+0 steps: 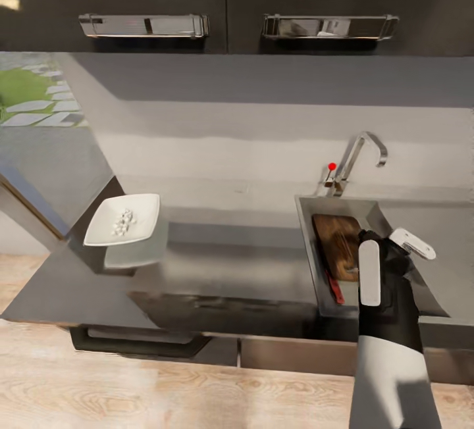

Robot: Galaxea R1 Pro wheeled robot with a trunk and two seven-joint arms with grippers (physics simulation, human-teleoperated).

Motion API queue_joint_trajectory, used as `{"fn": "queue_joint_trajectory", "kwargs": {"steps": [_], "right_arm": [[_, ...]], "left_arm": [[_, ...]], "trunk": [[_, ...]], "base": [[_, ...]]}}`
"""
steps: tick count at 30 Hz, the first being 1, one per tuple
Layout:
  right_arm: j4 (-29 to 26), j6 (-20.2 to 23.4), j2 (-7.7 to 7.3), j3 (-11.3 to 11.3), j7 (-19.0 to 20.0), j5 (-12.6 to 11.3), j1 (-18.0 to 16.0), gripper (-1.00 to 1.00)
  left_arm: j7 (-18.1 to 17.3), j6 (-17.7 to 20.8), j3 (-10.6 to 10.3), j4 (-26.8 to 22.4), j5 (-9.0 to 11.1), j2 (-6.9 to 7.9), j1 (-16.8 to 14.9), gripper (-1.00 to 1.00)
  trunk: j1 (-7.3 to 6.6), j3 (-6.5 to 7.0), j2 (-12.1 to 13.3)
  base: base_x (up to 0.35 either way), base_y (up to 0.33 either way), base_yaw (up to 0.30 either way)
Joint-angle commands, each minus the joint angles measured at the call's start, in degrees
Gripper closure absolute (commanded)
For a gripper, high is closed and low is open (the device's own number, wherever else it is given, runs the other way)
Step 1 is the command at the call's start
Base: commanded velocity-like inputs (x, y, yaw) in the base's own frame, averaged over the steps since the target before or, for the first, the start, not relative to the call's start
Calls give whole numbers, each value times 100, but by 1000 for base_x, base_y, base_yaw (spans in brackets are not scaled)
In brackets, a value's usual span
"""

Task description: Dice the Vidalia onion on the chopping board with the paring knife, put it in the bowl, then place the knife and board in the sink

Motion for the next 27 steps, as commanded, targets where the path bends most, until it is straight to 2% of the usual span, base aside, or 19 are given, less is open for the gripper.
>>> {"fn": "queue_joint_trajectory", "kwargs": {"steps": [1, 6, 9, 10, 12, 14, 18, 21, 27], "right_arm": [[-8, 18, 4, 38, 74, 50, 18, -100], [-16, -8, 11, 112, 925, 453, 233, -100], [-23, -76, 30, 270, 1478, 1025, 404, -100], [-30, -214, 34, 422, 1702, 1289, 519, -100], [-39, -618, 36, 597, 2049, 1647, 751, -100], [-41, -881, 40, 670, 2222, 1829, 925, -100], [-49, -1148, 42, 715, 2631, 1955, 1322, -100], [-51, -1506, 43, 720, 2903, 1993, 1578, -100], [-67, -2082, 49, 730, 3154, 2008, 2159, -100]], "left_arm": [[42, -17, -35, -8, 37, 5, -1, -100], [42, -17, -35, -8, 45, 5, -1, -100], [42, -17, -33, -7, 46, 5, -1, -100], [42, -17, -32, -3, 46, 5, -1, -100], [42, -17, -33, -2, 46, 5, -1, -100], [42, -17, -30, -2, 46, 5, -1, -100], [42, -17, -27, 0, 46, 5, -1, -100], [43, -17, -26, 0, 46, 5, -1, -100], [42, -17, -27, 0, 46, 5, -1, -100]], "trunk": [[0, -9, -11], [0, -9, -11], [0, -9, -11], [0, -9, -11], [0, -9, -11], [0, -9, -11], [0, -9, -11], [0, -9, -11], [0, -9, -11]], "base": [[-323, 0, 0], [-323, 0, 0], [-323, 0, 0], [-322, 0, 0], [-322, 0, 0], [-322, 0, 0], [-322, 0, 0], [-322, 0, 0], [-318, 0, 0]]}}
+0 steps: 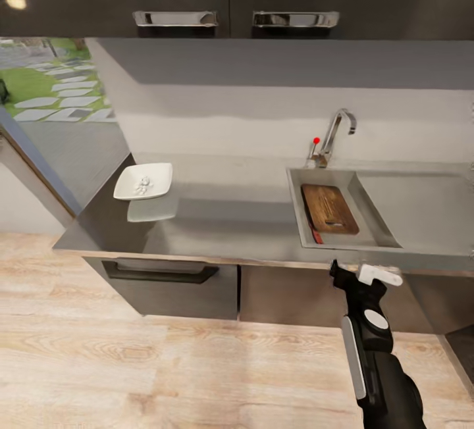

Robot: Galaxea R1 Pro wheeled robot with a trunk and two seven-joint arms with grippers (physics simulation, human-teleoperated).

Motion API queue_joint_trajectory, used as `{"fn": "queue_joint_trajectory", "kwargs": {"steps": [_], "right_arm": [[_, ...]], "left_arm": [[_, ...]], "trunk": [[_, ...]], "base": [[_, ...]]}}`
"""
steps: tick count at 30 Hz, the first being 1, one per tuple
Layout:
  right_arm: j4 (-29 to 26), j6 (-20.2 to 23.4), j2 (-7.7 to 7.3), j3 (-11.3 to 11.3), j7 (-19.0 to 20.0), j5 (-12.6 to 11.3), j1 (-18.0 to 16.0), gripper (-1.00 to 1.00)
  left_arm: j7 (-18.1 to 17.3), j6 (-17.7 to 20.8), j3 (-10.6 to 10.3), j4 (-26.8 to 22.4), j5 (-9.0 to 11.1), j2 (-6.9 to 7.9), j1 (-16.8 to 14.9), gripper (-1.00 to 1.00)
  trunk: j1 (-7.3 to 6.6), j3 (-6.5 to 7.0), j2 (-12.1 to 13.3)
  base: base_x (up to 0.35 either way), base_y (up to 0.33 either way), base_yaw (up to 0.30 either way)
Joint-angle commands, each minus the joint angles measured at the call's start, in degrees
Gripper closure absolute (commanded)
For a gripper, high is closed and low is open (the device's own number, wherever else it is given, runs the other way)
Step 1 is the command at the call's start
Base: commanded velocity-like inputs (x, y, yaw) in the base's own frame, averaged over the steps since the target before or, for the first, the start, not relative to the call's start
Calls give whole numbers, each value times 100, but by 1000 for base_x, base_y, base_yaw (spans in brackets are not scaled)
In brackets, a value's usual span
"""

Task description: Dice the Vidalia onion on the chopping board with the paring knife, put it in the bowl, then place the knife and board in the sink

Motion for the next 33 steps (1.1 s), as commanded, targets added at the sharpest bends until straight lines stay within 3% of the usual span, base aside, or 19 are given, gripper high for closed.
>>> {"fn": "queue_joint_trajectory", "kwargs": {"steps": [1, 5, 9, 14, 16, 18, 20, 22, 24, 27, 28, 29, 33], "right_arm": [[-15, -37, 7, -3, 23, 38, 89, -100], [-105, -559, 16, 30, 73, 207, 637, -100], [-139, -1260, 13, 467, 78, 264, 1386, -100], [125, -1859, -13, 576, 248, 257, 2177, -100], [964, -2102, -31, 571, 856, 269, 2368, -100], [1830, -2674, -53, 546, 1242, 277, 2435, -100], [2784, -3496, -102, 532, 1403, 281, 2467, -100], [3551, -3909, -125, 524, 1441, 280, 2477, -100], [4122, -4053, -155, 517, 1453, 276, 2480, -100], [4556, -4181, -212, 510, 1456, 274, 2481, -100], [4753, -4318, -311, 328, 1442, 252, 2482, -100], [5300, -4511, -441, -201, 1449, 235, 2482, -100], [5465, -4793, -470, -269, 1443, 231, 2482, -100]], "left_arm": [[43, -17, -38, -8, 38, 6, -1, -100], [43, -12, -38, -10, 35, 10, -1, -100], [30, -16, -38, -49, 16, 25, -1, -100], [26, -17, -30, -90, 4, 156, -1, -100], [25, -17, -27, -128, 3, 212, -6, -100], [25, -17, -26, -183, 3, 241, -9, -100], [25, -19, -28, -243, 3, 255, -10, -100], [25, -21, -26, -268, 0, 259, -10, -100], [25, -24, -28, -276, 0, 261, -10, -100], [25, -25, -23, -289, -5, 261, -10, -100], [25, -26, -25, -292, -6, 261, -10, -100], [22, -33, -25, -276, 0, 338, -10, -100], [24, -37, -23, -271, 2, 443, -10, -100]], "trunk": [[1, -9, -11], [1, -9, -11], [1, -9, -11], [1, -9, -11], [1, -9, -11], [1, -9, -11], [1, -9, -11], [1, -9, -11], [1, -9, -11], [1, -9, -11], [1, -9, -11], [1, -1, -11], [1, 33, -11]], "base": [[-314, 0, 0], [-297, 0, 0], [-137, 0, 0], [-17, 0, 0], [-2, 0, 0], [-1, 0, 0], [0, 0, 0], [0, 0, 0], [0, 0, 0], [0, 0, 0], [0, 0, 0], [0, 0, 0], [0, 0, 0]]}}
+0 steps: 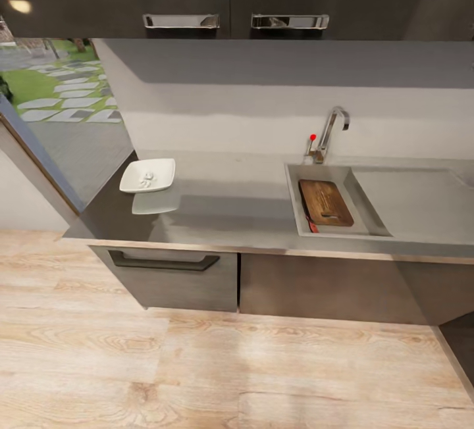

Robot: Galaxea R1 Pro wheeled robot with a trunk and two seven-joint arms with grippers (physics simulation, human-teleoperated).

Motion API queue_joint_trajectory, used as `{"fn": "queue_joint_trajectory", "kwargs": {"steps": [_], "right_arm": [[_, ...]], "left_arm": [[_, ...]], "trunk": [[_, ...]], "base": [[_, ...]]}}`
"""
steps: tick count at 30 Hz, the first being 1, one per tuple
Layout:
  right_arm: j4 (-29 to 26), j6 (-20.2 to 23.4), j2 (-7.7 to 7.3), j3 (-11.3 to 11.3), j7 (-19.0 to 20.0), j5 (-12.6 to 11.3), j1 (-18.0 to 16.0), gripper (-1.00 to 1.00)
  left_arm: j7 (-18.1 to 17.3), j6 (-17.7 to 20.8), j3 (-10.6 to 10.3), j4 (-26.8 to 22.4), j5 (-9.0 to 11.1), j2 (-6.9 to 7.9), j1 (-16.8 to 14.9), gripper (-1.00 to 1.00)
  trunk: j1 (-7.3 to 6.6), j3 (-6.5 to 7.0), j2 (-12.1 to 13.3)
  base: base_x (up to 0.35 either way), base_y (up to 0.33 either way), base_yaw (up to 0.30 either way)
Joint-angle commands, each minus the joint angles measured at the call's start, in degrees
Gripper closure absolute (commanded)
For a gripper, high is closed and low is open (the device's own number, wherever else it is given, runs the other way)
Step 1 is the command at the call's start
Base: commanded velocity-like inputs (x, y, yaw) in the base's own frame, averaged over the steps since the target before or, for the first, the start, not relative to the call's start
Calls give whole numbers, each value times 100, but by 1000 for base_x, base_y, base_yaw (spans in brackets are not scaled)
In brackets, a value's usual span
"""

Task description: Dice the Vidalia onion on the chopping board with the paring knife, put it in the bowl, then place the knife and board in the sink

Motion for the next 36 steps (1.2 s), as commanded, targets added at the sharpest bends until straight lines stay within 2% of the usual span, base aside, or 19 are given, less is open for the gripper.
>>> {"fn": "queue_joint_trajectory", "kwargs": {"steps": [1, 9, 15, 20, 24, 29, 36], "right_arm": [[-3, -16, 6, -28, -9, 47, 2, -100], [58, -28, 5, -32, -2, 47, 2, -100], [752, -31, -10, -24, -9, 68, 2, -100], [1868, -37, -244, -1, -5, 73, 2, -100], [2552, -28, -313, 8, 0, 73, 2, -100], [2874, -8, -434, 2, 4, 65, 2, -100], [2933, 2, -500, -14, -1, 64, 2, -100]], "left_arm": [[47, -19, -47, -11, 51, 18, -1, -100], [77, 2, -37, 49, 51, 29, -1, -100], [100, 3, -36, 570, 51, -10, -1, -100], [93, 3, -41, 860, 51, -3, -1, -100], [86, 3, -45, 1115, 57, -10, -1, -100], [65, 3, -53, 1506, 59, -5, -1, -100], [54, 3, -54, 1987, 68, 2, -1, -100]], "trunk": [[4, 2, -9], [4, 74, -9], [4, 129, -9], [4, 174, -9], [4, 211, -9], [4, 256, -9], [4, 320, -9]], "base": [[0, 0, 0], [0, 0, 0], [0, 0, 0], [0, 0, 0], [0, 0, 0], [0, 0, 0], [0, 0, -47]]}}
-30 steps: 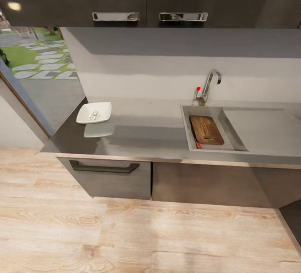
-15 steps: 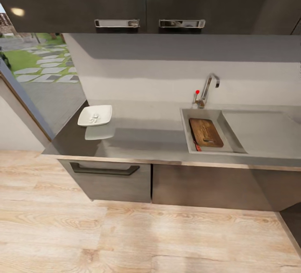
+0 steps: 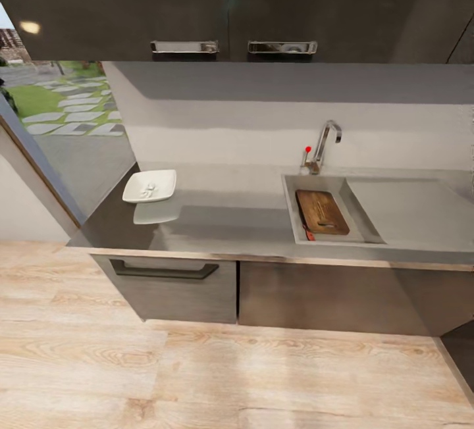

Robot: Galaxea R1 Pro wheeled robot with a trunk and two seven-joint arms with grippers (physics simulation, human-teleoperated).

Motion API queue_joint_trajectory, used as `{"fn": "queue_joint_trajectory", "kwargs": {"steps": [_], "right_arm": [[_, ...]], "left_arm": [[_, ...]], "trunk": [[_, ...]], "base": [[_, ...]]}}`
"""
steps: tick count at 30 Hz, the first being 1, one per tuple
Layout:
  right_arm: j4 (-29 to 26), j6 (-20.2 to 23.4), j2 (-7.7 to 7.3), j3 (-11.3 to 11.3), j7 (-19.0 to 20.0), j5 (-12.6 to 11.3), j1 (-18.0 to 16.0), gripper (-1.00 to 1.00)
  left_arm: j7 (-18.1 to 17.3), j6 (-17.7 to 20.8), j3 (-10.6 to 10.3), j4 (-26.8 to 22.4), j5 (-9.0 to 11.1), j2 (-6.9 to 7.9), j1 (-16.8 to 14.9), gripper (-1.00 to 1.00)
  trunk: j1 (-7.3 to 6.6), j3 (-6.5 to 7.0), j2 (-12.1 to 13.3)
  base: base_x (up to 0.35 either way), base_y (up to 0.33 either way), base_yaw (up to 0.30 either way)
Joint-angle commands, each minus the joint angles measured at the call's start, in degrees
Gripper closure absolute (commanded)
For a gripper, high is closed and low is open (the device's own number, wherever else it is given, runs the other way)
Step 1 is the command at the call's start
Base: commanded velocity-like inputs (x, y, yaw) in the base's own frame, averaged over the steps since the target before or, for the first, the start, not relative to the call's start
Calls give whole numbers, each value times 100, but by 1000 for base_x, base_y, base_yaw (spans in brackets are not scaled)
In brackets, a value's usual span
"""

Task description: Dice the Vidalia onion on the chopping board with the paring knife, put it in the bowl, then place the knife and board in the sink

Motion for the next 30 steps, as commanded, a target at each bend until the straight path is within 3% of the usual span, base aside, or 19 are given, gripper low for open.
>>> {"fn": "queue_joint_trajectory", "kwargs": {"steps": [1, 9, 30], "right_arm": [[-7, -7, -7, -35, -8, 49, 2, -100], [-14, -2, -18, -36, -17, 49, 2, -100], [-14, -2, -3, -36, -18, 47, 2, -100]], "left_arm": [[41, -4, -51, 96, 35, 8, 2, -100], [35, -3, -60, 1005, 39, 42, 2, -100], [34, -4, -60, 1063, 45, 34, 4, -100]], "trunk": [[4, 2, -9], [4, 75, -9], [4, 265, -9]], "base": [[0, 0, -75], [0, 0, -78], [0, 0, -67]]}}
